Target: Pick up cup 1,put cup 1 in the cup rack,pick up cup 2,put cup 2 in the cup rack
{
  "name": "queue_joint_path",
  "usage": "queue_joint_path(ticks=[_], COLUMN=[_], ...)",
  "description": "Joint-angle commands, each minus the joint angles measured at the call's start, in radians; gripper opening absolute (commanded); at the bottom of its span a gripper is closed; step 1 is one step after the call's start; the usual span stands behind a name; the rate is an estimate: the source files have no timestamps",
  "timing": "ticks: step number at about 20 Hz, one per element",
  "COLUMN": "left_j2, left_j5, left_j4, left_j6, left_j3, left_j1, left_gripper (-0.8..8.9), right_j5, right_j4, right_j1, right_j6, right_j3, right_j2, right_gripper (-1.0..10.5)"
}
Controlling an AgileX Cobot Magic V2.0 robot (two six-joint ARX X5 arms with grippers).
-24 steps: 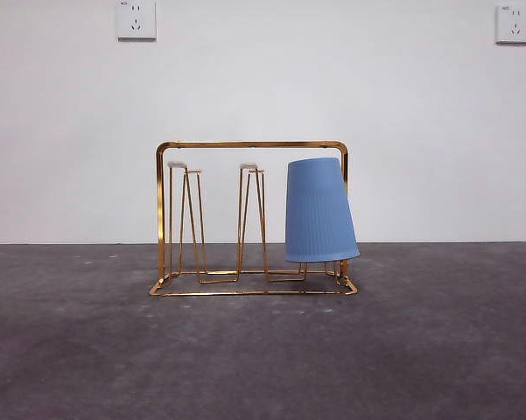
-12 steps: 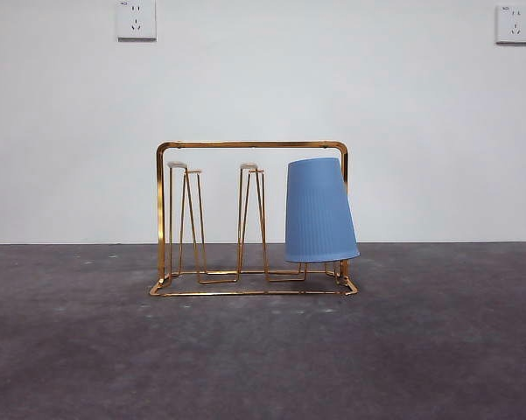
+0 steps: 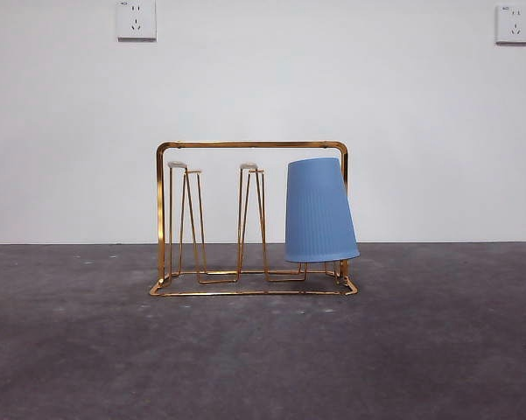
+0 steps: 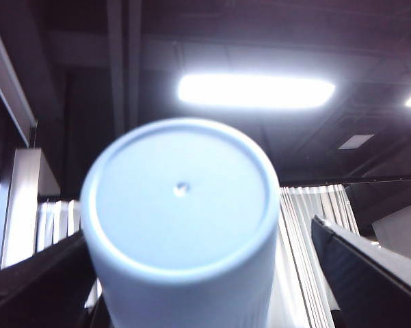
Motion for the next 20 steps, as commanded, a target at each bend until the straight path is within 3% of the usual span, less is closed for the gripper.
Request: queue_joint_path(ticks=[1, 9, 12, 15, 20], left_j2=[0.002, 0.002, 0.002, 0.002, 0.001], left_j5=[0.008, 0.024, 0.023, 0.023, 0.023], left_j4=[0.024, 0.031, 0.03, 0.027, -0.009], left_j6=[-0.01, -0.032, -0.036, -0.037, -0.038], left_j3=[-0.003, -0.003, -0.003, -0.003, -0.003], left_j1=[0.01, 0.056, 0.076, 0.084, 0.095], left_gripper=[5.04, 4.7, 1.98, -0.07, -0.08], right_j5=[-0.004, -0.032, -0.033, -0.033, -0.033], right_j4=[0.017, 0.051, 0.051, 0.049, 0.012], right_j1=[0.001, 0.001, 0.001, 0.001, 0.0], right_j6=[0.015, 0.029, 0.028, 0.021, 0.021], right_j3=[-0.005, -0.005, -0.005, -0.005, -0.005], right_j2=[0.018, 0.077, 0.076, 0.077, 0.075], right_gripper=[-0.1, -0.1, -0.1, -0.1, 0.1])
